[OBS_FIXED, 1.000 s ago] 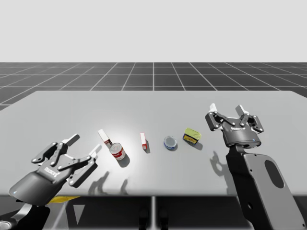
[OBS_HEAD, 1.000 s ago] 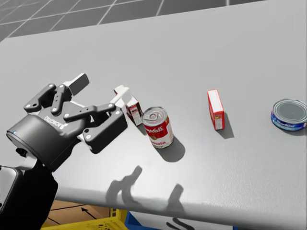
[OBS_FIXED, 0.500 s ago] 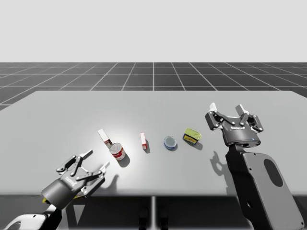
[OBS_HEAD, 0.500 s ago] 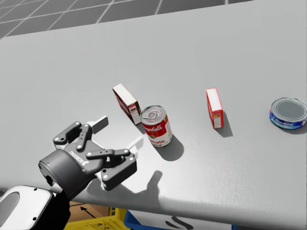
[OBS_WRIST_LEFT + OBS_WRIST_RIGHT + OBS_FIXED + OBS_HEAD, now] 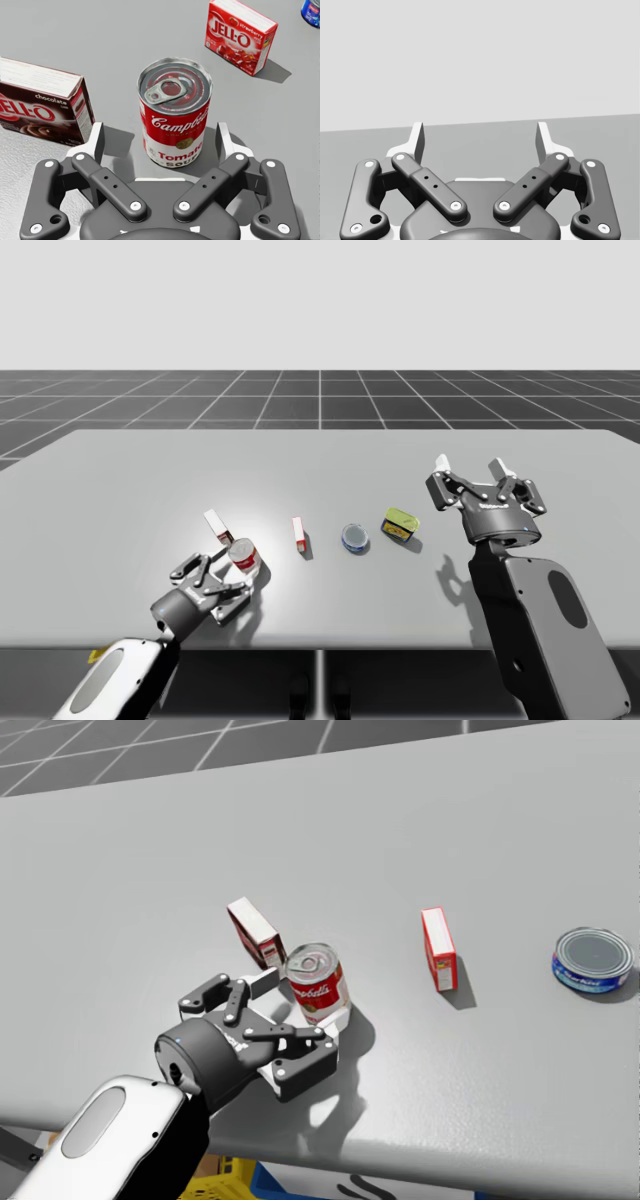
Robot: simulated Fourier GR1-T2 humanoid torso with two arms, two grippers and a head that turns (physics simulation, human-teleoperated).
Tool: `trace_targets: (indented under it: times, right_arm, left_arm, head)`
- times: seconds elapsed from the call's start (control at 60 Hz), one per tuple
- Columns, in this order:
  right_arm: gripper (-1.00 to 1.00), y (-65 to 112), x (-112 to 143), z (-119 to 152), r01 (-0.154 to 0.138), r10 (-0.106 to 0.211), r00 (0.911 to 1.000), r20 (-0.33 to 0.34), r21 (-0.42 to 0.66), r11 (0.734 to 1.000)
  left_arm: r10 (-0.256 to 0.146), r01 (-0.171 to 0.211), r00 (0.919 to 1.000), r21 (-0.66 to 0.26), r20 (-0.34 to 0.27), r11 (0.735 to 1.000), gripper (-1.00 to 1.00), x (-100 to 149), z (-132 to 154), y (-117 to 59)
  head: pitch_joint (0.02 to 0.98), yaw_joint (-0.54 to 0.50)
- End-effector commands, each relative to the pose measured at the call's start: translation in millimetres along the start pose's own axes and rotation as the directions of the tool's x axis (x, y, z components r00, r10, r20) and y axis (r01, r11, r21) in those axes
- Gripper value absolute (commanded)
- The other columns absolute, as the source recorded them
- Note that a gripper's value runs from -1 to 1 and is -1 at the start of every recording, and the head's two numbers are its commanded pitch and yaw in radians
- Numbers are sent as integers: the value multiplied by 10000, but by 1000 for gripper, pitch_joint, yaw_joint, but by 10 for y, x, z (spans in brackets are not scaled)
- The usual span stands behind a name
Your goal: Grasp the soup can and hold it up.
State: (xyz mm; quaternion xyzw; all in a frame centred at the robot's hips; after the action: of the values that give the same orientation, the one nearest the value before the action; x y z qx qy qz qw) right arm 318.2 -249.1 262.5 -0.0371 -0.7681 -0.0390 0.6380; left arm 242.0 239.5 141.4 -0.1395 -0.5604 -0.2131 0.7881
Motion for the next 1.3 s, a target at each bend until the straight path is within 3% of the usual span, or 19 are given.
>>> trace_targets:
  times: [0.017, 0.283, 0.3, 0.333, 0.383, 0.867, 1.167, 1.3]
  right_arm:
    - [-1000, -7, 6, 2, 26, -26, 10000, 0, -24, 10000]
    - [-1000, -20, 17, 4, 71, -71, 10000, 5, -49, 10000]
    - [-1000, -20, 17, 4, 67, -67, 10000, 6, -49, 10000]
    - [-1000, -23, 18, 4, 67, -66, 10000, 8, -51, 10000]
    - [-1000, -26, 20, 3, 79, -79, 10000, 12, -56, 10000]
    - [-1000, -67, 23, 0, 120, -120, 9999, 23, -140, 9998]
    - [-1000, -84, 18, -6, 143, -143, 9999, 6, -150, 9998]
    - [-1000, -94, 20, -12, 144, -144, 9999, 6, -156, 9998]
  left_arm:
    - [151, -152, 9999, -163, -48, 9998, -1000, 44, -189, -51]
    - [527, -527, 9986, -47, -70, 9986, -1000, 43, -342, -50]
    - [538, -539, 9985, -62, -88, 9985, -911, 42, -340, -51]
    - [563, -564, 9983, -129, -117, 9983, 713, 28, -331, -57]
    - [518, -521, 9986, -193, -118, 9985, 979, 19, -317, -63]
    - [415, -421, 9991, -558, -111, 9976, 1000, -17, -312, -109]
    - [355, -350, 9992, -295, 170, 9990, 998, 149, -284, -175]
    - [-29, 44, 9984, -257, 556, 9997, 985, 416, -206, -211]
  head:
    - [849, 294]
    - [842, 283]
    - [841, 283]
    - [836, 281]
    - [825, 281]
    - [480, 294]
    - [462, 299]
    - [464, 305]
